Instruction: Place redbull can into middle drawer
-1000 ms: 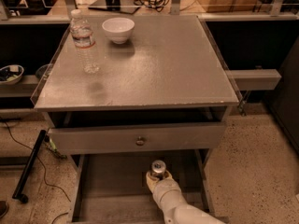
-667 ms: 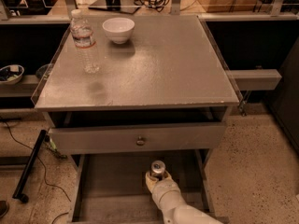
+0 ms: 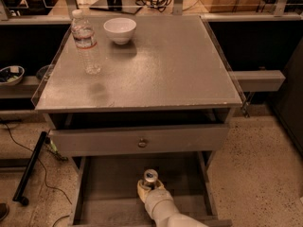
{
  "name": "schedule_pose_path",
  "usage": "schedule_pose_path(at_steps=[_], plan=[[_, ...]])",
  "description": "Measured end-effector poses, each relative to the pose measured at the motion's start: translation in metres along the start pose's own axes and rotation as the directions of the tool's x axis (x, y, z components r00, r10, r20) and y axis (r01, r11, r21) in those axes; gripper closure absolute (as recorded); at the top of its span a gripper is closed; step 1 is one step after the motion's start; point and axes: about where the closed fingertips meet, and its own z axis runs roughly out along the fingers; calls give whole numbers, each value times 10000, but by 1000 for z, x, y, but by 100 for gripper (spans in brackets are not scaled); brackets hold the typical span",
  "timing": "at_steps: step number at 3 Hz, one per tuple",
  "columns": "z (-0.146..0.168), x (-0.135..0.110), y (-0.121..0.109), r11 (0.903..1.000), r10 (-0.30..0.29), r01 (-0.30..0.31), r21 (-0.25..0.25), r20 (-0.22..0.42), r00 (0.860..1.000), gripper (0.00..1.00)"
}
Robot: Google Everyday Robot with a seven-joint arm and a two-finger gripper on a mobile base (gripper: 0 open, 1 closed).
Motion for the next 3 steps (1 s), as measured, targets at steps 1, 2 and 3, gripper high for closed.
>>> schedule_pose_path(at_steps=[1, 2, 3], plan=[[3, 0, -1, 10000, 59, -60, 79, 53, 10000, 100], [41, -4, -5, 9994, 295, -299, 185, 218, 9993, 100], [40, -3, -5, 9993, 316, -320, 196, 207, 9993, 100]])
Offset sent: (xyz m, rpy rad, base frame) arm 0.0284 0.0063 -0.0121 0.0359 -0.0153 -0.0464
